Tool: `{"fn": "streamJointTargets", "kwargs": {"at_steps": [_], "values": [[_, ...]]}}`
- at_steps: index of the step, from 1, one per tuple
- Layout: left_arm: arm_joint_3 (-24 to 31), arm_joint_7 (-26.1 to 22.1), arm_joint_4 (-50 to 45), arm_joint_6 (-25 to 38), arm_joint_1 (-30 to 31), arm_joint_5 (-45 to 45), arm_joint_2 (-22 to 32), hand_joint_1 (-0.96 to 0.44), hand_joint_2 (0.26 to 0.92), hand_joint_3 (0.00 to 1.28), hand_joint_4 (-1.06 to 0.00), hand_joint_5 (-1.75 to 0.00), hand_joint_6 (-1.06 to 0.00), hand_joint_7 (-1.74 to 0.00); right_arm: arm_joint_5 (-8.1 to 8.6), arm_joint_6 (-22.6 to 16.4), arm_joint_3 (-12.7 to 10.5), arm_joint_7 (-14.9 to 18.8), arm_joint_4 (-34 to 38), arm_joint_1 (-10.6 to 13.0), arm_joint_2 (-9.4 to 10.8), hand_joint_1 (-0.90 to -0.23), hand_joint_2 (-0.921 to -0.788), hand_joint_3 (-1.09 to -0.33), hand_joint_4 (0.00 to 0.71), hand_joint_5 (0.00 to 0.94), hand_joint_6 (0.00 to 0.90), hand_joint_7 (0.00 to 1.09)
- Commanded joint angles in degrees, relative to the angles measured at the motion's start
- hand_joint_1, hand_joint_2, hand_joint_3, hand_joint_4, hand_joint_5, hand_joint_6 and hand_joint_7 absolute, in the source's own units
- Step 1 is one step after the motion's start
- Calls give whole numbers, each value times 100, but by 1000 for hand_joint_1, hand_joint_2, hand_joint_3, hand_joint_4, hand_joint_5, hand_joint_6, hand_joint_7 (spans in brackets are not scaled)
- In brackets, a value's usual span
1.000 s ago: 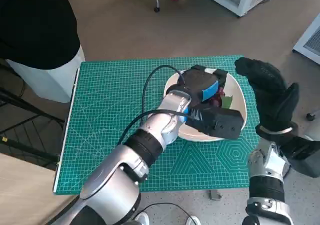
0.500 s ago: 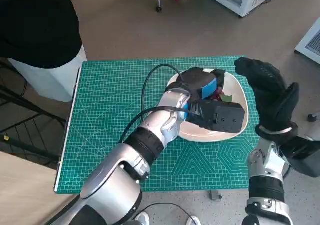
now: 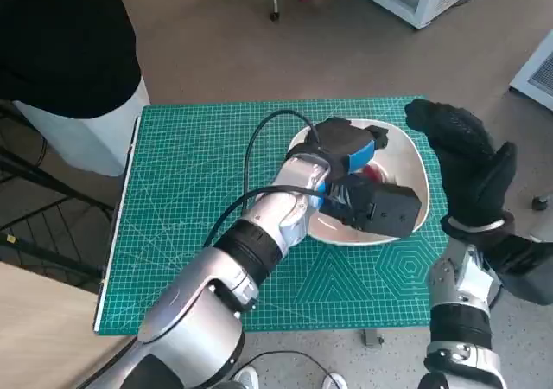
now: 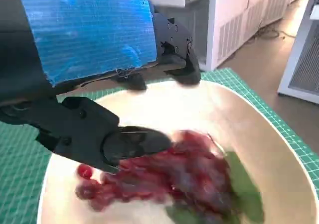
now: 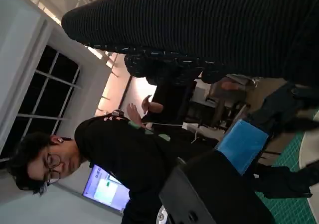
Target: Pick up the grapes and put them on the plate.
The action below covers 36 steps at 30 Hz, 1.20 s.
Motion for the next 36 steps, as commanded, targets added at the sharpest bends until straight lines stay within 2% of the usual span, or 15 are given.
{"fn": "streamJointTargets", "kwargs": {"at_steps": [1,10,16,22,31,36], "values": [[-8,76,-43,-63,-57,13,78,-852,921,577,-156,-5,-234,-5,86,106,-11,58,94,115,30,-562,-921,-608,296,0,402,0],[188,200,-194,-300,136,-185,291,-837,921,573,-140,0,-213,0,138,170,0,79,63,119,57,-570,-921,-598,297,0,403,0],[380,389,-402,-599,361,-370,534,-825,921,565,-141,-1,-199,0,103,113,17,43,91,111,73,-573,-921,-592,298,1,404,1],[818,404,-775,-1040,705,-780,907,-808,921,584,-131,0,-192,0,56,40,19,17,135,83,61,-571,-921,-588,300,2,406,2],[1932,-23,-1672,-1906,1627,-2072,1376,-785,921,650,-107,0,-178,0,52,-34,10,19,312,-19,64,-570,-921,-586,302,2,408,3],[2783,-839,-2194,-2670,2349,-3410,1423,-759,921,626,-102,0,-168,0,70,-73,12,36,380,-60,100,-572,-921,-587,300,1,407,2]]}}
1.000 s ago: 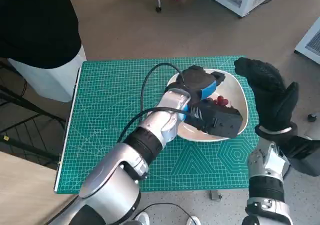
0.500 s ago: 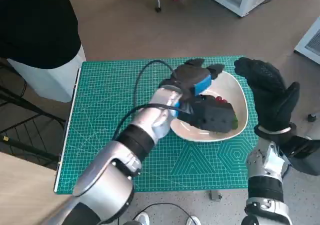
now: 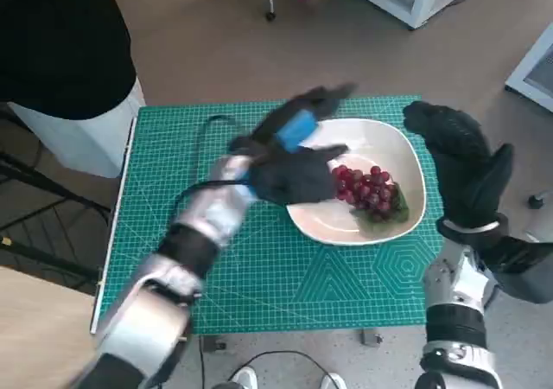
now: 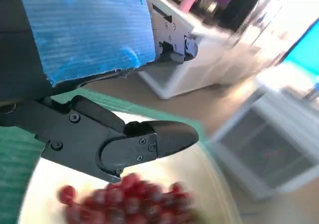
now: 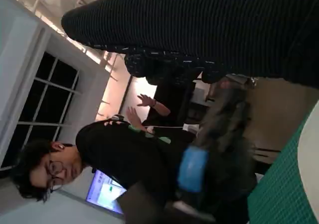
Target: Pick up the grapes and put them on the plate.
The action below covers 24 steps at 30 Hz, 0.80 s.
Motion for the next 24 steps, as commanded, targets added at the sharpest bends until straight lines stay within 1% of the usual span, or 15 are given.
{"fn": "streamJointTargets", "kwargs": {"at_steps": [1,5,7,9,16,24], "values": [[792,-821,-544,-734,759,-1285,11,-748,921,614,-99,0,-163,0,-34,-18,-1,-1,151,-20,32,-572,-921,-587,300,1,407,2],[1305,-1569,-985,-1243,1302,-2342,-103,-691,921,574,-85,0,-141,0,-40,-59,2,-12,197,-52,60,-574,-921,-585,302,1,411,4],[1477,-1832,-1159,-1407,1524,-2709,-134,-675,921,559,-83,0,-135,0,-56,-87,10,-27,220,-63,76,-576,-921,-583,303,2,414,6],[1600,-1985,-1349,-1543,1765,-2928,-111,-669,921,538,-84,-1,-133,-1,-68,-108,19,-39,245,-72,94,-581,-921,-579,306,3,417,7],[1892,-2177,-1922,-1866,2492,-3162,93,-687,921,504,-96,-7,-162,-18,-115,-160,50,-85,348,-104,141,-593,-921,-561,320,8,427,11],[2132,-2096,-2326,-2038,2943,-3285,62,-681,921,510,-98,-5,-154,-13,-196,-176,89,-131,362,-103,191,-593,-921,-554,322,6,433,13]]}}
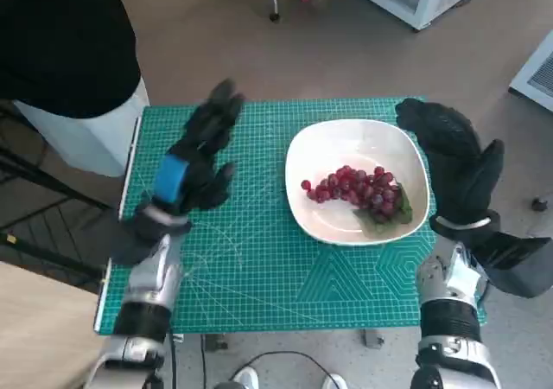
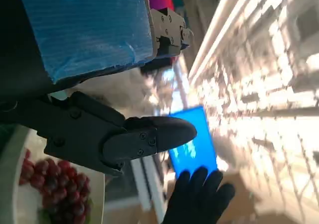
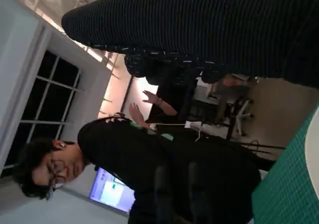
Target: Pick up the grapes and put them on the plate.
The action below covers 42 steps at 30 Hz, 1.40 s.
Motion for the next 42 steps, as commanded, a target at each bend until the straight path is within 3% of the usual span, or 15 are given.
{"fn": "streamJointTargets", "kwargs": {"at_steps": [1,15,25,30,35,42], "values": [[115,62,-295,-201,214,-56,-31,-676,921,514,-99,-5,-152,-12,-76,28,35,-74,61,53,61,-593,-921,-553,320,5,433,13],[162,467,-780,-370,604,71,-165,-616,921,546,-122,-12,-179,-26,-72,124,110,-53,-64,102,76,-604,-921,-549,313,0,436,11],[109,619,-1339,-110,885,-19,-254,-556,921,496,-138,-13,-172,-22,-52,197,136,-35,-123,143,72,-610,-921,-548,322,4,436,10],[75,790,-1587,21,1000,140,-306,-344,921,364,-167,-20,-176,-24,-33,246,137,-23,-150,145,62,-610,-921,-548,322,3,436,9],[-19,1037,-1756,57,1097,583,-277,-103,921,328,-199,-27,-188,-29,-34,267,137,-26,-159,136,62,-610,-921,-546,322,2,435,8],[-196,1097,-1845,155,1152,892,-189,36,921,341,-236,-32,-228,-49,-59,251,142,-44,-115,111,77,-606,-921,-546,322,2,436,7]]}}
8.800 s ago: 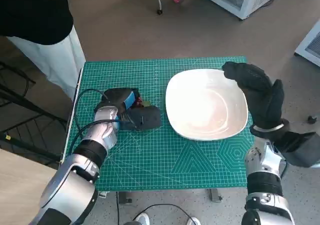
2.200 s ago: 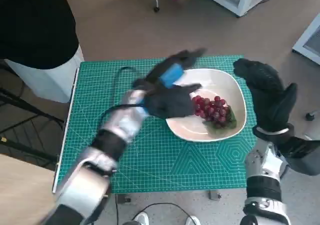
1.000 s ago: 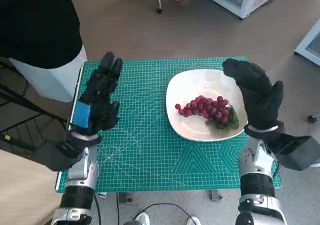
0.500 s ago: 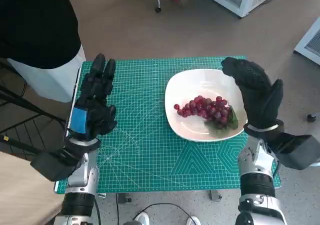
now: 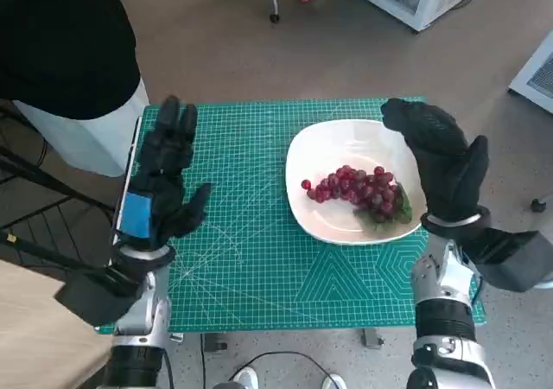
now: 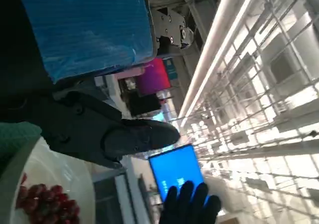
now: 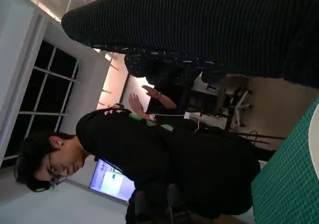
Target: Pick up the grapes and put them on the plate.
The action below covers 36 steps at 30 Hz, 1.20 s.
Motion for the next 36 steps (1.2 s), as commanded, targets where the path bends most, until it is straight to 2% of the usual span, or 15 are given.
{"fn": "streamJointTargets", "kwargs": {"at_steps": [1,8,28,36], "values": [[-150,-41,-121,119,78,122,81,43,921,342,-239,-31,-231,-51,-19,50,-2,-2,71,102,33,-607,-921,-545,322,2,436,7],[-246,-65,-204,208,107,113,114,54,921,336,-257,-29,-244,-57,-11,63,-1,12,87,92,38,-611,-921,-544,324,2,437,7],[-227,130,-80,118,18,143,99,-78,921,334,-264,-14,-241,-55,2,64,-4,22,54,102,33,-617,-921,-540,324,1,437,5],[-233,206,-87,34,21,184,75,-89,921,356,-267,-11,-242,-56,-20,32,-14,4,114,78,20,-615,-921,-541,323,0,436,4]]}}
